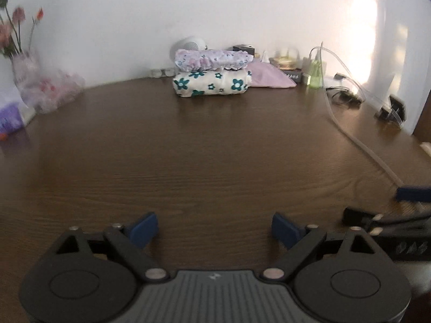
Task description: Fold clothes
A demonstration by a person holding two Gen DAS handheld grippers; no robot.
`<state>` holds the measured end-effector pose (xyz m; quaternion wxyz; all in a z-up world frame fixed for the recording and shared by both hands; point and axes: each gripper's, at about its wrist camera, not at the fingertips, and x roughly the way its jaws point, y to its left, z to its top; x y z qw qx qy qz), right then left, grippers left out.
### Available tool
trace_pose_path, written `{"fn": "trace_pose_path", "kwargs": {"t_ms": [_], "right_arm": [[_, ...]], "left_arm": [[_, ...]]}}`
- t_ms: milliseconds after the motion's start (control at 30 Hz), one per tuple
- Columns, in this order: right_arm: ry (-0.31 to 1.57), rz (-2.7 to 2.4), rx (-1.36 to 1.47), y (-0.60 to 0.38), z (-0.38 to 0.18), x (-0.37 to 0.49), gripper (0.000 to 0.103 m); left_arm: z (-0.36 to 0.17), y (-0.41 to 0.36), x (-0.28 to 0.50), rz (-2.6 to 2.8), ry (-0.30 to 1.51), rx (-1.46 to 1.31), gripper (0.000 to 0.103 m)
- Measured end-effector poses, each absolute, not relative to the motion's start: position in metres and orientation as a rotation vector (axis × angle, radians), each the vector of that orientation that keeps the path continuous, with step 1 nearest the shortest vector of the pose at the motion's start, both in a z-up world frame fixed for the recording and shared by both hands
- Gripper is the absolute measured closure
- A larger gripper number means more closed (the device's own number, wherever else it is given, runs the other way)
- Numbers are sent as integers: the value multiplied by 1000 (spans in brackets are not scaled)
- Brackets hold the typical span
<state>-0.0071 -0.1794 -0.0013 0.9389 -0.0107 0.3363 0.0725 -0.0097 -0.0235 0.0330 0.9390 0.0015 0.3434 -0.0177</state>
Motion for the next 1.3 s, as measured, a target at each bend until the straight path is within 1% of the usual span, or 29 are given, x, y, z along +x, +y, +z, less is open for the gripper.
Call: {"fn": "trace_pose_path", "kwargs": {"t_ms": [100, 1300], "right_arm": [[685, 128, -18, -182, -1, -6, 1], [685, 136, -10, -181, -1, -2, 1]], "left_arm": [[30, -24, -11, -18, 699, 6, 0], [27, -29, -7, 4, 701, 6, 0]]}}
